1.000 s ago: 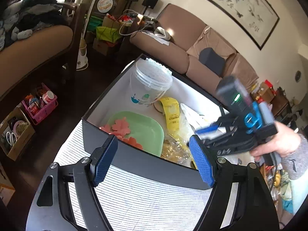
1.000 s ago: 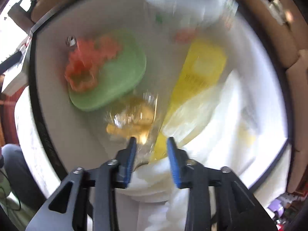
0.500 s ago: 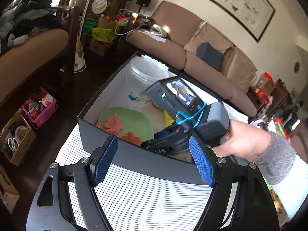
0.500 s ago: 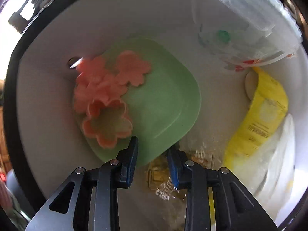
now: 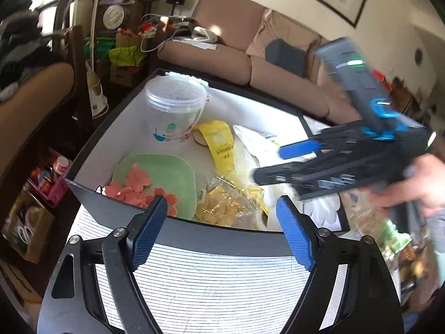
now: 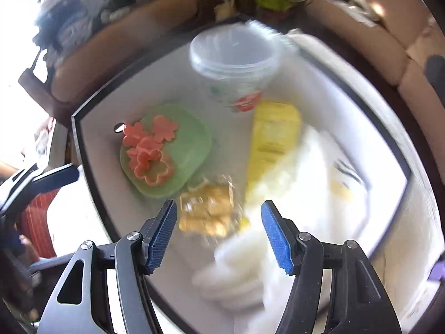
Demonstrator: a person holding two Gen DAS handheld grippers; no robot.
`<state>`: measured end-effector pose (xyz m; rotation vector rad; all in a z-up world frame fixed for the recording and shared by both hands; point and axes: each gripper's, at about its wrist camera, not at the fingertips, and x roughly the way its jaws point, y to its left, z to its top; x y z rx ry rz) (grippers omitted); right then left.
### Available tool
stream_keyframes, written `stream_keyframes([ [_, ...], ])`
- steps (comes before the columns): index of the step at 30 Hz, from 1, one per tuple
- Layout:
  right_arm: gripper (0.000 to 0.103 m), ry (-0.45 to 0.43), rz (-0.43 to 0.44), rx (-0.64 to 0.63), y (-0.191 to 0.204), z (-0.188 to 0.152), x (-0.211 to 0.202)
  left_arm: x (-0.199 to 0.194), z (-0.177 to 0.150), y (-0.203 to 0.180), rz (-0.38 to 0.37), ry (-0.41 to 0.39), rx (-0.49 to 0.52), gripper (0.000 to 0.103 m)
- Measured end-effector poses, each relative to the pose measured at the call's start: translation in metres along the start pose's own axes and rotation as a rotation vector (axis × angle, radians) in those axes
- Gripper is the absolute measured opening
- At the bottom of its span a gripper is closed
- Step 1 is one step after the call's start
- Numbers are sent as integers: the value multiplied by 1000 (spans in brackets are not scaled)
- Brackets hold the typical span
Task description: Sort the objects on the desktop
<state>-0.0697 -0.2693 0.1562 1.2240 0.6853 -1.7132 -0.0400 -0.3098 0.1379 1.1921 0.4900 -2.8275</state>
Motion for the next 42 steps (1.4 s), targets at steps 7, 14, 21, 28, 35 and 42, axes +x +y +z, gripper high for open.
stream_keyframes([
  [7, 68, -73, -39, 94, -50, -66, -31, 4, 1, -20, 52, 10, 23, 87],
  [14, 75, -128, -53, 140, -28, -96, -47, -7, 5, -24, 69, -18, 16, 96],
  [21, 77, -200, -53, 190, -21, -136, -81, -17, 6, -39, 67, -30, 31, 103],
  [28, 78, -256, -58, 244, -21, -185, -119, -27, -3, -73, 97, -50, 112, 103],
  [35, 82, -310, -102, 313, -38, -277, -157, -27, -53, -126, 22, 27, 183, 103],
  [42, 85, -352, -150, 528, -55, -369, -138, -13, -125, -174, 57, 101, 245, 103],
])
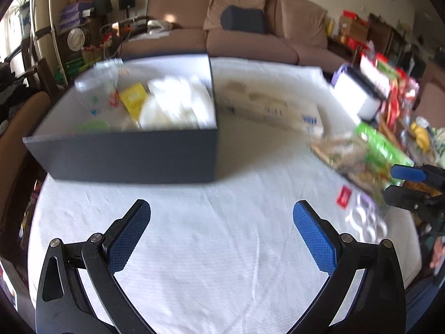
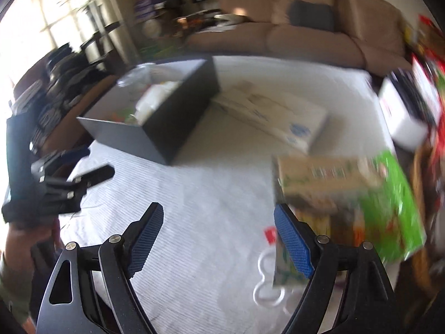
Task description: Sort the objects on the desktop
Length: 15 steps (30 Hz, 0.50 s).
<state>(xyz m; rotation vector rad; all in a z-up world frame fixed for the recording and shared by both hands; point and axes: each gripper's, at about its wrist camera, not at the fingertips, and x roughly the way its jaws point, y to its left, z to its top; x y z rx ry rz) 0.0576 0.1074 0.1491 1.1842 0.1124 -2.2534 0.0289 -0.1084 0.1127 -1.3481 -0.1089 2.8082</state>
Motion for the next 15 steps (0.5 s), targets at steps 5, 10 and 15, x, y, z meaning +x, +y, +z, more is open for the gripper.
stream_keyframes([
  [5, 95, -44, -18, 104, 6, -48, 19, 17, -29, -6, 55, 28, -32, 103],
  [10, 96, -71, -58, 109, 35, -64, 48, 33, -42, 6, 136, 39, -26, 103],
  [15, 96, -74, -124, 150, 44, -66, 73, 49, -55, 19, 161, 60, -12, 103],
])
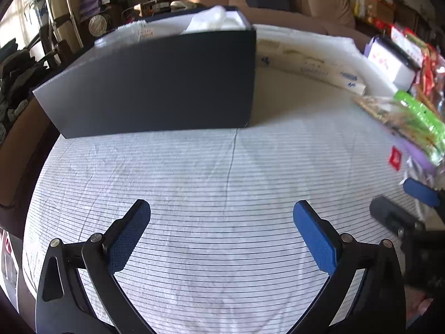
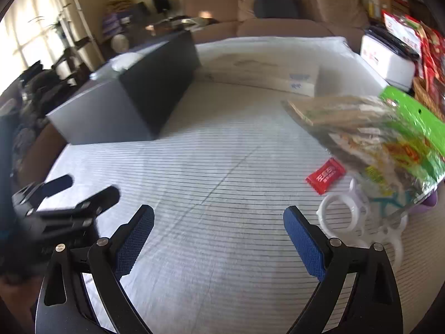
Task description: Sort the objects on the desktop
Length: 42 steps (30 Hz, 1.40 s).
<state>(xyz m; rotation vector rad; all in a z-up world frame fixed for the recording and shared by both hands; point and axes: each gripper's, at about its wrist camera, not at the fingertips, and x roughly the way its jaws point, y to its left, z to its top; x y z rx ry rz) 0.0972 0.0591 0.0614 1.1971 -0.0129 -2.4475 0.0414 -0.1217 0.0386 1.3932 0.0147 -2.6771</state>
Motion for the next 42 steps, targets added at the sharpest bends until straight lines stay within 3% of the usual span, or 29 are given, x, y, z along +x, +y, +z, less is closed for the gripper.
stream_keyframes([
  [9, 96, 7, -123, -19, 8, -2, 26, 19, 0, 6, -10, 9, 11, 103],
  [17, 103, 30, -156, -29, 9, -8, 40, 33, -5, 5, -26, 27, 1, 103],
  [27, 103, 45, -241, -13, 15, 1, 53, 41, -1, 25, -46, 13, -29, 103],
  [42, 103, 44, -248, 3, 14, 3, 54, 40, 0, 28, -47, 14, -32, 103],
])
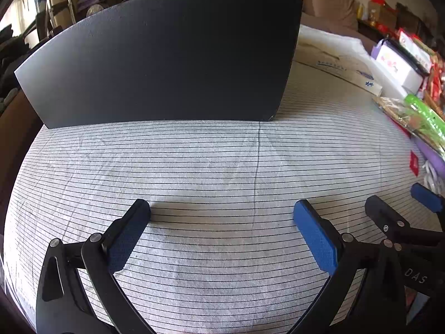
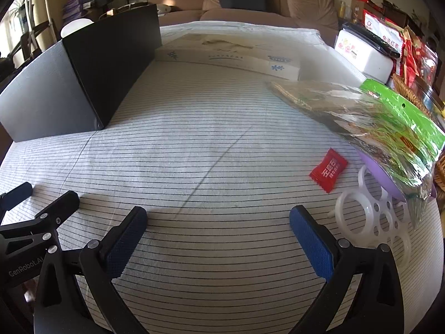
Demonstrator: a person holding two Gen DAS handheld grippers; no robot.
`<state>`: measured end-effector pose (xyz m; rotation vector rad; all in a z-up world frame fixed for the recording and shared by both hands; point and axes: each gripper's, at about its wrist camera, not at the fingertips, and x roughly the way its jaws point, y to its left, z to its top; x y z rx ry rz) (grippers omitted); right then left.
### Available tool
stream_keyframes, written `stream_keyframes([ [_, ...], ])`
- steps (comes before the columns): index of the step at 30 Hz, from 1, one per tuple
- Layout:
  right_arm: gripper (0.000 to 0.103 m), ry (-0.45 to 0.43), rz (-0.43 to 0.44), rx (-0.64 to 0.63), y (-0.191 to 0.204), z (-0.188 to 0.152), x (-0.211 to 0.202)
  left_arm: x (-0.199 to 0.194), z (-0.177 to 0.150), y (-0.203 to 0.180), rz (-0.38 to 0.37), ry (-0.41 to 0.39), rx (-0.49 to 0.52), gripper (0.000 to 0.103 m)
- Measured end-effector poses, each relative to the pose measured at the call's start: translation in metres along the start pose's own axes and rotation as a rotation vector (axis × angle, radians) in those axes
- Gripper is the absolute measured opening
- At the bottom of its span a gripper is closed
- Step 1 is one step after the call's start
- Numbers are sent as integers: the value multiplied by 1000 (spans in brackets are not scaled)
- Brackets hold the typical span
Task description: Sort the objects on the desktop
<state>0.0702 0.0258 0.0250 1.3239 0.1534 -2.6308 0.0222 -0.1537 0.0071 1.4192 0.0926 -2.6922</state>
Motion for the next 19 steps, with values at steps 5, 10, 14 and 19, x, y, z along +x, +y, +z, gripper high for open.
stream_keyframes([
  [5, 103, 0, 0, 0, 0, 0, 0, 0, 0, 0, 0, 0, 0, 103],
  [10, 103, 0, -1, 0, 0, 0, 0, 0, 0, -1, 0, 0, 0, 103],
  [14, 103, 0, 0, 0, 0, 0, 0, 1, 1, -3, 3, 0, -2, 103],
  [19, 103, 0, 0, 0, 0, 0, 0, 1, 1, -2, 3, 0, -3, 103],
])
